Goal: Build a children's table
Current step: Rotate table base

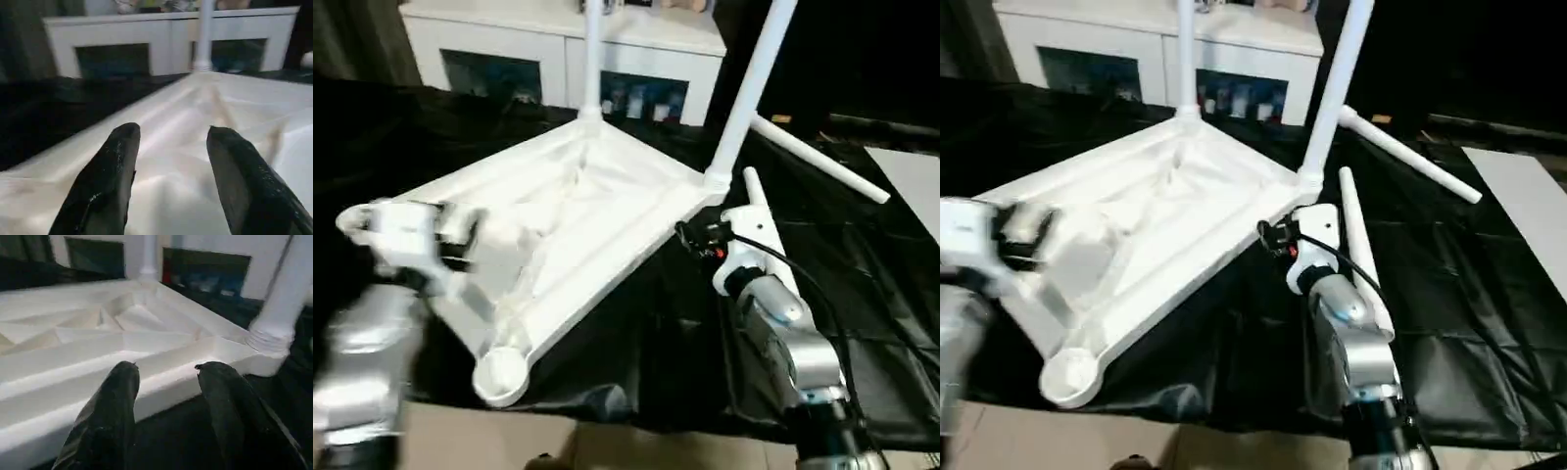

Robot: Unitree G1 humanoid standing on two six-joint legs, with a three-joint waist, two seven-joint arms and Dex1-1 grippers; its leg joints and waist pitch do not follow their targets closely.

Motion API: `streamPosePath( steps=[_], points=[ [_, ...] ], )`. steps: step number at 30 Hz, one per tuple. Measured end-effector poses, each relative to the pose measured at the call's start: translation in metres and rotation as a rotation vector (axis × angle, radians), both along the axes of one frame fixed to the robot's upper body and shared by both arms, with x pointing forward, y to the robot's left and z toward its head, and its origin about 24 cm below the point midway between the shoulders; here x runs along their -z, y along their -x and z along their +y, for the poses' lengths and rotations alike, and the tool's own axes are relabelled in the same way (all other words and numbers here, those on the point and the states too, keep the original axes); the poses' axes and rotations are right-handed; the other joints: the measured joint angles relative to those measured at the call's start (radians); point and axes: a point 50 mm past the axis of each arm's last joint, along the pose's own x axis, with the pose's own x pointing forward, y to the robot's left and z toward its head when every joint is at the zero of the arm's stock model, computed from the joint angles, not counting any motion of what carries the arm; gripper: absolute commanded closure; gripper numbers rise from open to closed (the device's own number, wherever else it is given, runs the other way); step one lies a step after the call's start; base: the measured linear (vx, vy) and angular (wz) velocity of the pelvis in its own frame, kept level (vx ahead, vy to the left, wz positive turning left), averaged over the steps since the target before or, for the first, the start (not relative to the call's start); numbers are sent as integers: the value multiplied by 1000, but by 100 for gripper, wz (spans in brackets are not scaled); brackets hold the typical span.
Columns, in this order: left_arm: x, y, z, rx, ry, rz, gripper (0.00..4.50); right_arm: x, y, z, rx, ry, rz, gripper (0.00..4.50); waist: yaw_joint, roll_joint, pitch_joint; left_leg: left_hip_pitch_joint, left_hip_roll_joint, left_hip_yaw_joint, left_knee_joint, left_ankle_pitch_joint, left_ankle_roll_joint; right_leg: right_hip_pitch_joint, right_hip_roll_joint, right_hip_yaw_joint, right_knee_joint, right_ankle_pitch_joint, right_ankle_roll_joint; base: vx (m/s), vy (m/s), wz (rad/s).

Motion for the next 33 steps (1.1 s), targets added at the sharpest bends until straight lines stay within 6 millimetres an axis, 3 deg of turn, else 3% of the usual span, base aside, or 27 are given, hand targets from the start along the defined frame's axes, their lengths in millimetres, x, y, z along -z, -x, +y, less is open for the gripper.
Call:
streamPosePath(
  steps=[4,10,15,18,22,27,33],
  points=[
    [-6,10,26,-11,-77,45,195,15,-9,-3,63,44,76,228,1,-8,5,13,6,33,-14,3,-4,-2,-13,4,-2,10,1,-67,15,-5],
    [13,32,57,31,-168,297,195,26,-25,3,69,61,152,228,0,-13,8,17,8,42,-15,3,-4,-8,-18,5,-2,15,2,-18,6,-3],
    [22,50,64,118,-222,525,195,28,-34,21,15,42,173,228,3,-17,6,14,11,49,-15,3,-4,-16,-19,7,-2,15,2,0,0,0],
    [29,60,56,202,-193,635,195,32,-35,32,-19,28,194,228,7,-18,6,5,11,53,-16,6,4,-24,-20,6,-3,15,3,0,0,0],
    [42,70,25,355,-111,749,195,42,-33,47,-65,30,245,228,9,-21,5,4,11,54,-16,5,6,-26,-20,6,-3,15,3,0,0,0],
    [48,71,0,446,-79,767,195,48,-30,58,-98,43,257,228,6,-20,6,8,11,56,-16,6,5,-24,-21,7,-2,15,3,0,0,0],
    [51,64,-14,462,-51,757,195,51,-28,62,-147,27,247,228,7,-20,7,10,12,58,-16,7,3,-23,-22,7,-1,18,4,0,0,0]
  ],
)
